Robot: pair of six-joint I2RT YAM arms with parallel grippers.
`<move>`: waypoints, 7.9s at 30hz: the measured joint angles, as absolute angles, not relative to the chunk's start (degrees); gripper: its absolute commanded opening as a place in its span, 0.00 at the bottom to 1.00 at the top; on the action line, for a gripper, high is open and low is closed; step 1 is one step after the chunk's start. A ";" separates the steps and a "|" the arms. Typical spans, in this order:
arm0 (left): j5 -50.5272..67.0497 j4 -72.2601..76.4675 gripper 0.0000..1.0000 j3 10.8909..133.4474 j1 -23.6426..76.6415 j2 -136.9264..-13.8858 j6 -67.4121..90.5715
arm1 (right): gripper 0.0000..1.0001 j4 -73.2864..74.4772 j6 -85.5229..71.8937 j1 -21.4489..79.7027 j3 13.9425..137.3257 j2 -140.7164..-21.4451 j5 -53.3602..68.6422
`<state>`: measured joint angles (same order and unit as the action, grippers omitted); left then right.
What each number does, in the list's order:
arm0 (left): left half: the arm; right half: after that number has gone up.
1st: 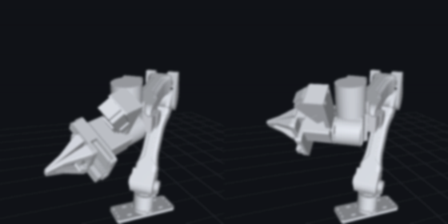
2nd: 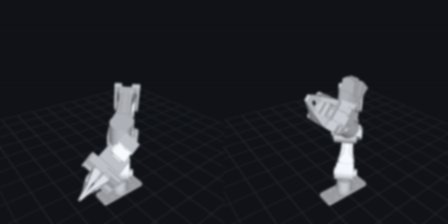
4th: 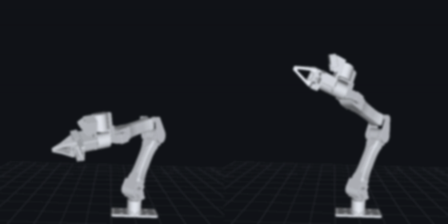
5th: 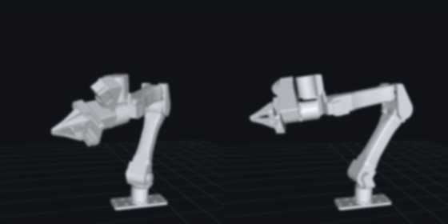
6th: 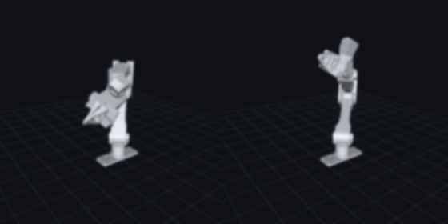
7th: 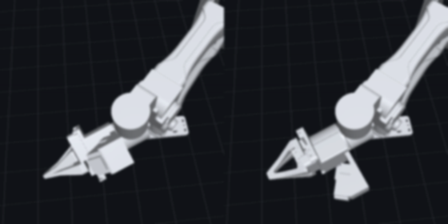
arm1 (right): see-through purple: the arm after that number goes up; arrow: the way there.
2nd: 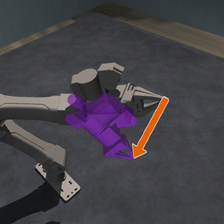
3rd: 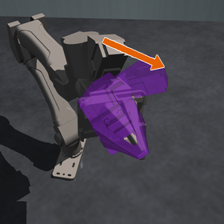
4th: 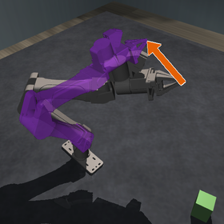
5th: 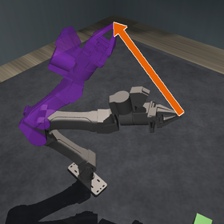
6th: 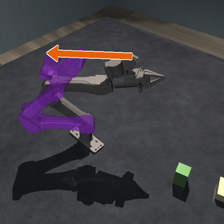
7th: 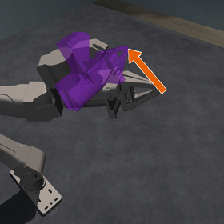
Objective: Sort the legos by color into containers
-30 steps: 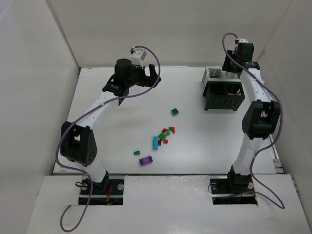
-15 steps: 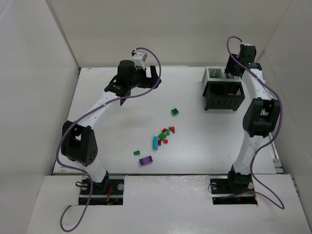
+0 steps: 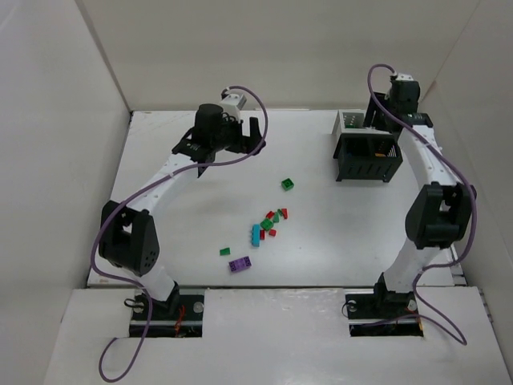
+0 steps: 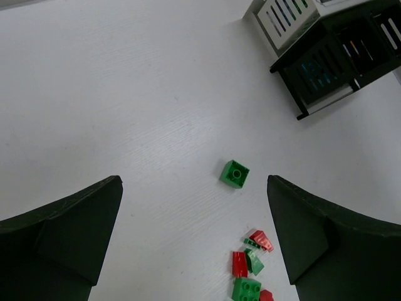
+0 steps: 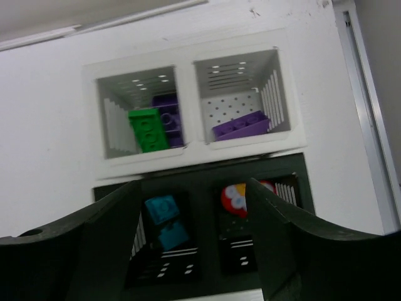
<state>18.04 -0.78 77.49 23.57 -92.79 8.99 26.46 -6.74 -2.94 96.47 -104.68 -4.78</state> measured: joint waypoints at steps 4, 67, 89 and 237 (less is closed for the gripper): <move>19.59 -1.96 1.00 75.99 23.66 -91.66 7.77 | 0.72 25.28 -7.31 3.14 91.59 -96.95 -7.38; -11.84 -13.19 0.21 47.83 49.78 -88.66 40.10 | 0.73 22.92 -11.90 15.51 59.96 -70.54 -6.00; 2.26 3.68 0.00 51.18 43.38 -59.66 14.61 | 0.76 12.38 0.64 16.84 56.03 -63.77 41.15; -12.53 -18.59 1.00 50.96 19.88 -63.35 41.78 | 0.69 25.61 -1.72 30.11 89.10 -116.40 -3.05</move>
